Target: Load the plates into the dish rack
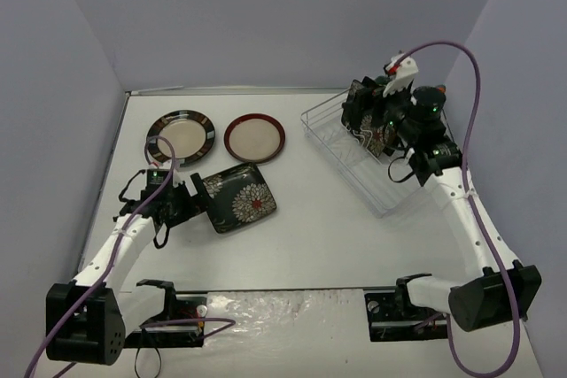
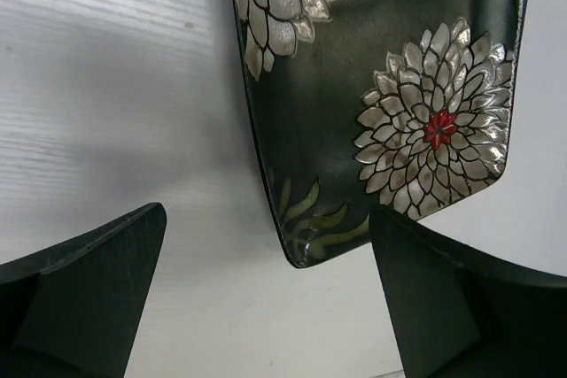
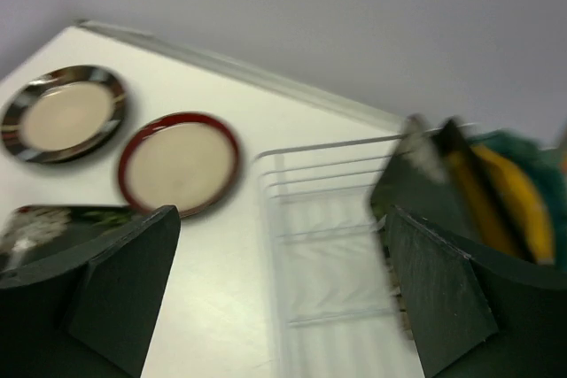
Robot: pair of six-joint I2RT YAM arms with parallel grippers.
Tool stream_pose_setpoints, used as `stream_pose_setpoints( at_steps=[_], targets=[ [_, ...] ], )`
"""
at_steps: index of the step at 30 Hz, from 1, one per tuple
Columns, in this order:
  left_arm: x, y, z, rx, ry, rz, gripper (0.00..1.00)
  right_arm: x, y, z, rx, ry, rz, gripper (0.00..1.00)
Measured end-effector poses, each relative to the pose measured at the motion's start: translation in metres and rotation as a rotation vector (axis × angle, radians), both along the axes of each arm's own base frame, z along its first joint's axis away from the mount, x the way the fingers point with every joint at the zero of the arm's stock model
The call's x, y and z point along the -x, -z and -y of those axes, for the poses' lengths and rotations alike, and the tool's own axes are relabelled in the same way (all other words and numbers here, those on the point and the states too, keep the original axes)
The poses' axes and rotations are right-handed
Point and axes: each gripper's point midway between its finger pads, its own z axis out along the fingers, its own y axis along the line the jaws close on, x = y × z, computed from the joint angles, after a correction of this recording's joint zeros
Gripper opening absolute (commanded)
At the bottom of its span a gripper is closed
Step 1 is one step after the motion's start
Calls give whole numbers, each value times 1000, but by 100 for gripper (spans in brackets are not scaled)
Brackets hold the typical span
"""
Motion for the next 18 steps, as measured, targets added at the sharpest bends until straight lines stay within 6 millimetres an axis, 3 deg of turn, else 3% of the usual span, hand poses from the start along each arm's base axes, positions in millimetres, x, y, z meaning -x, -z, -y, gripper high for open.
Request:
stream_pose_setpoints(
  at_steps=[4,7,12,18],
  targets=[
    [-2,16,10,73,-19,-27,89,31,51,-49,-94,-160,-153,98],
    [-7,23,18,124,-31,-27,85,53,81,-75,-146,-250,-246,98],
    [-17,26,25,179,-44,5,78,75,103,-97,-244,-339,-317,98],
    [-23,34,29,227,-61,43,67,92,110,-116,-294,-407,-348,98]
  ],
)
